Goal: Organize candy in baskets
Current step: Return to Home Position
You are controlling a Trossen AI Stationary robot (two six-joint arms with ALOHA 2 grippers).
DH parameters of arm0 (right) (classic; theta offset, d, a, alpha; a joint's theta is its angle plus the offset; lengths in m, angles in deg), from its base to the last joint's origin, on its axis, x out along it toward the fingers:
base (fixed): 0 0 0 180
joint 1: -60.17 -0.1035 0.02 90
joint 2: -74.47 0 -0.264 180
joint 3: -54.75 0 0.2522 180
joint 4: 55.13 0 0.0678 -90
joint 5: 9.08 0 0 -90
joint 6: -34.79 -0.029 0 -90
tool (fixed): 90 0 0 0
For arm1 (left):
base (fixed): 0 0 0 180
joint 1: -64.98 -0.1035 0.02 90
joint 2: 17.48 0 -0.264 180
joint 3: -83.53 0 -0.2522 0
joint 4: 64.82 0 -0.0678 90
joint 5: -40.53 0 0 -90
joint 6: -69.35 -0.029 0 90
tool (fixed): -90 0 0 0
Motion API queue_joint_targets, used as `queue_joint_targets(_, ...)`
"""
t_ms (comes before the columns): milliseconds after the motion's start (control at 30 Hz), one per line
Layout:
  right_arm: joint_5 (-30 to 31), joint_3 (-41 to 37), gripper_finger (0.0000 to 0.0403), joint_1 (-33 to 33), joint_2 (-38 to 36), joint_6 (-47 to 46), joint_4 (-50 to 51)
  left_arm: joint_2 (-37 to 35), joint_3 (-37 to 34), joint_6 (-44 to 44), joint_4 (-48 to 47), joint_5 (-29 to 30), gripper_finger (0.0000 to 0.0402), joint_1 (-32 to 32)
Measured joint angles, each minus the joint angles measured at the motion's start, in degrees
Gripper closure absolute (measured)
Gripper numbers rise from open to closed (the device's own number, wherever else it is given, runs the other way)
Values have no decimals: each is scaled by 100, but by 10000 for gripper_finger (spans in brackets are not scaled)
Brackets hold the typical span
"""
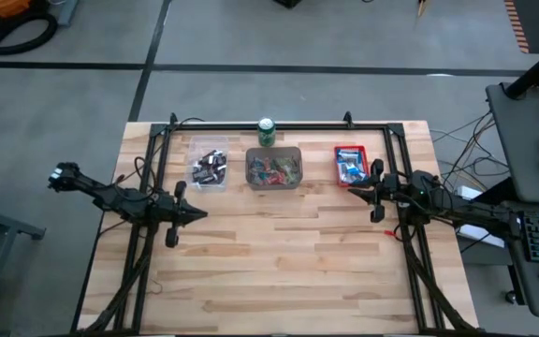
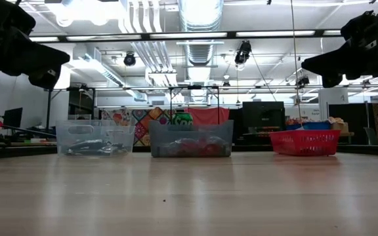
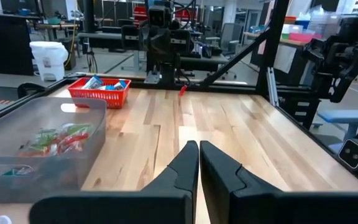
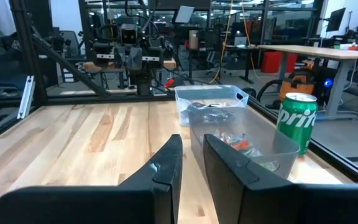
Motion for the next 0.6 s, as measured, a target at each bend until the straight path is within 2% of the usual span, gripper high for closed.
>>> queue_joint_targets(600, 0, -4, 344, 0, 0, -1, 5, 219, -2, 0, 2, 0, 401, 0)
